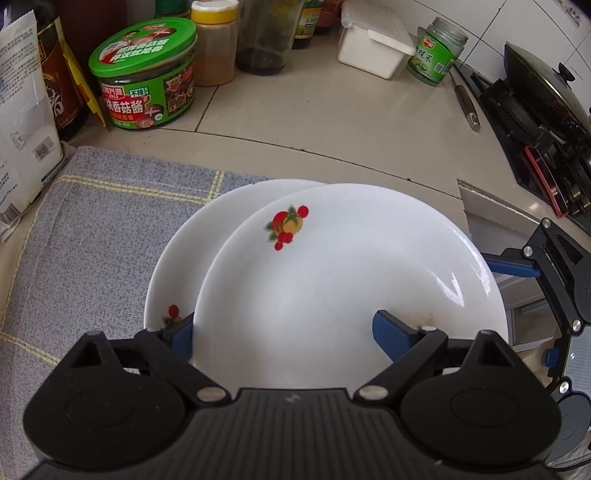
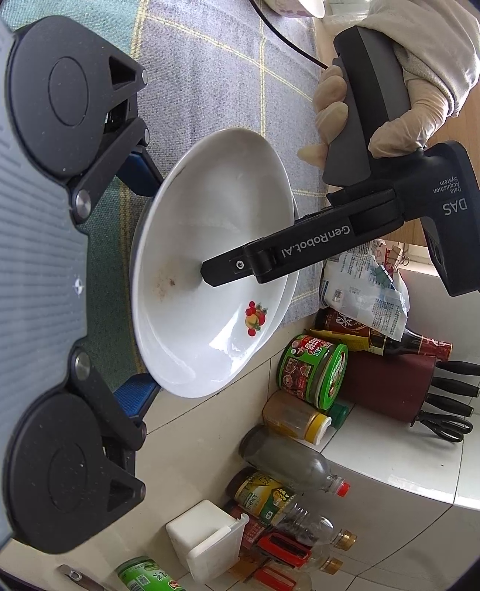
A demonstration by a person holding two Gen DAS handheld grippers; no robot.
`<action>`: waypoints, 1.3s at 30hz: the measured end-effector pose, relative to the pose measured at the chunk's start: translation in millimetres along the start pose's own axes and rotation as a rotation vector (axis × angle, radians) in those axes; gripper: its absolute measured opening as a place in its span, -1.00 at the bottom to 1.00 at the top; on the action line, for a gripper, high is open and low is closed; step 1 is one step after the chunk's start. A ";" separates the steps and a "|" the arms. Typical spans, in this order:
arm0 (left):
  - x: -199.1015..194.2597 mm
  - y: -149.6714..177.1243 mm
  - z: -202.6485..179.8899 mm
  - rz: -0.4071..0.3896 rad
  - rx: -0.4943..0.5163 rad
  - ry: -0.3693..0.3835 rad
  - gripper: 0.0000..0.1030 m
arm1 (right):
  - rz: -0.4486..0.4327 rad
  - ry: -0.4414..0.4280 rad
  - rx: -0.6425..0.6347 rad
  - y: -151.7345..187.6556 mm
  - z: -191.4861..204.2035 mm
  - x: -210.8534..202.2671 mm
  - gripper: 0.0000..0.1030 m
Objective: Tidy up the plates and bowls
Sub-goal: 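Lower the fruit-print plate onto the plate stack with the left gripper, then open the left gripper and pull it back from the stack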
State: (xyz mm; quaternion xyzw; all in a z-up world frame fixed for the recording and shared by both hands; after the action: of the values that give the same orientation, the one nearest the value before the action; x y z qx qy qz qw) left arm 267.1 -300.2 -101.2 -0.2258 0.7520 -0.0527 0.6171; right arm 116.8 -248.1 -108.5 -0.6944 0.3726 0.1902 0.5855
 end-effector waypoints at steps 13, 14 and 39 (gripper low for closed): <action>-11.1 -0.2 -0.7 -0.026 0.040 -0.056 0.82 | -0.006 -0.014 -0.009 0.2 2.6 -2.1 1.00; -11.9 0.0 -0.9 -0.029 0.041 -0.060 0.82 | -0.007 -0.013 -0.011 0.3 2.7 -2.5 1.00; -47.4 18.4 8.6 -0.182 -0.012 -0.124 0.87 | -0.018 -0.038 -0.021 -4.6 6.4 -1.6 1.00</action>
State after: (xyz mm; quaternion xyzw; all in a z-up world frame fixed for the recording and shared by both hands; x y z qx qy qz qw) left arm 276.7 -262.9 -66.9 -0.2995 0.6892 -0.0899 0.6536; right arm 120.2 -241.3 -105.9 -0.7000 0.3533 0.2019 0.5868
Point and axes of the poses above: each gripper's, at about its wrist camera, not at the fingertips, and x roughly the way its jaws point, z to its left, y to its underside, the point moved 4 cm from there along x, roughly the way its jaws point, and after that the axes turned 5 degrees about -x, right-handed, at the moved point
